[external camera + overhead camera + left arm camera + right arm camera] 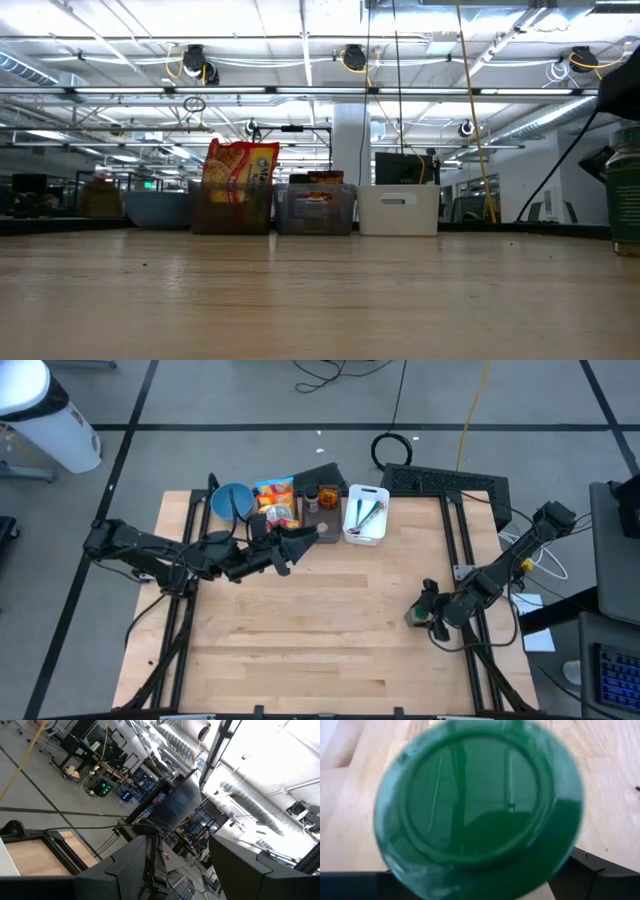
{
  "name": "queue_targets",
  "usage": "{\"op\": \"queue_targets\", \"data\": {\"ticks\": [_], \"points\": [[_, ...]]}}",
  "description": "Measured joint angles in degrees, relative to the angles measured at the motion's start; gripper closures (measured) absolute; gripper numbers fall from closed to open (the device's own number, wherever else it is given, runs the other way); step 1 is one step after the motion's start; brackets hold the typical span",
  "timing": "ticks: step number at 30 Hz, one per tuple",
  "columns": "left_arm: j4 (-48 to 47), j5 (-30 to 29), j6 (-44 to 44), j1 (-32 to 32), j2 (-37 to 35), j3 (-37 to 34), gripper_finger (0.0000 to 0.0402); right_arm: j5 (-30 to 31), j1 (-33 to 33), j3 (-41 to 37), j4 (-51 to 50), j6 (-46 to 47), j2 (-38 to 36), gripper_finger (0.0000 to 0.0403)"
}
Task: Pick & Place Food Item
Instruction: Put the green seasoning bottle into the right black bin
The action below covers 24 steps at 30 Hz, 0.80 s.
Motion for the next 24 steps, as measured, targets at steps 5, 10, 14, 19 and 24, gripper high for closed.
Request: {"op": "queue_targets", "data": {"ticks": [5,10,14,19,24], "points": [[0.0,0.0,0.0,0.0,0.0,0.0,0.0174,0.0,0.0,-1.5,0.7,0.4,0.0,0.0161],[0.0,0.0,0.0,0.0,0.0,0.0,0.0174,0.4,0.0,-2.1,3.6,0.8,0.0,0.0205],[0.0,0.0,0.0,0.0,0.0,0.0,0.0174,4.2,0.0,-2.1,8.3,-0.1,0.0,0.0208],[0.0,-0.1,0.0,0.0,0.0,0.0,0.0174,7.5,-0.1,-2.1,12.4,0.0,0.0,0.0203],[-0.6,0.0,-0.1,0.2,0.0,0.0,0.0174,7.1,-0.1,-2.1,15.2,1.8,0.0,0.0208]]}}
